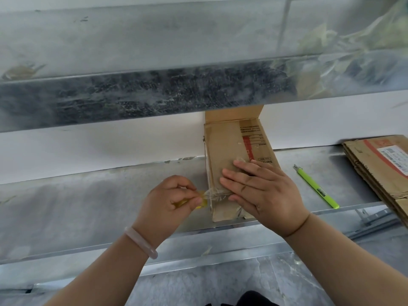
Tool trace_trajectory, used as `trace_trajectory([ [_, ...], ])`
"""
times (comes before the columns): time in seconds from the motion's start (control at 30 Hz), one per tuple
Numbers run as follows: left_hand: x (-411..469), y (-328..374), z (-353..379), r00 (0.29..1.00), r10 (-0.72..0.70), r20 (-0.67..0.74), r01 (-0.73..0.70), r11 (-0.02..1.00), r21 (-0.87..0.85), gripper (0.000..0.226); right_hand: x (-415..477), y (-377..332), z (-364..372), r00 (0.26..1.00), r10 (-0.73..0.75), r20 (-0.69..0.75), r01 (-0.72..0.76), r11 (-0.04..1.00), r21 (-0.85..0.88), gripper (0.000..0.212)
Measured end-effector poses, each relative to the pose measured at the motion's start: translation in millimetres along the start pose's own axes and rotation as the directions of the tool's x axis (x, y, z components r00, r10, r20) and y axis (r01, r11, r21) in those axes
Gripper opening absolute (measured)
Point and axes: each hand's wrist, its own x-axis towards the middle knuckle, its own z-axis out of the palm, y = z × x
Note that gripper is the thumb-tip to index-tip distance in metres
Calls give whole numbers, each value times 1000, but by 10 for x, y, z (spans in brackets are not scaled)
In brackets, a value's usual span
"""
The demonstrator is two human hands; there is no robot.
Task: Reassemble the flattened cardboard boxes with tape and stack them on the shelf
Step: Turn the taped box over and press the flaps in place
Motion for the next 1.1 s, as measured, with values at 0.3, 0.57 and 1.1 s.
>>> trace_trajectory([
  [0.3,28,123,127,998,-45,-31,47,998,40,31,-490,506,-333,750,661,-39,-659,751,45,43],
  [0.57,-27,238,130,989,-143,-23,145,980,136,17,-1299,1257,-50,101,917,386,-804,303,-511,33],
  [1.1,-8,163,43,990,-113,88,113,994,1,37,-489,-780,-916,429,867,252,-892,364,268,43],
])
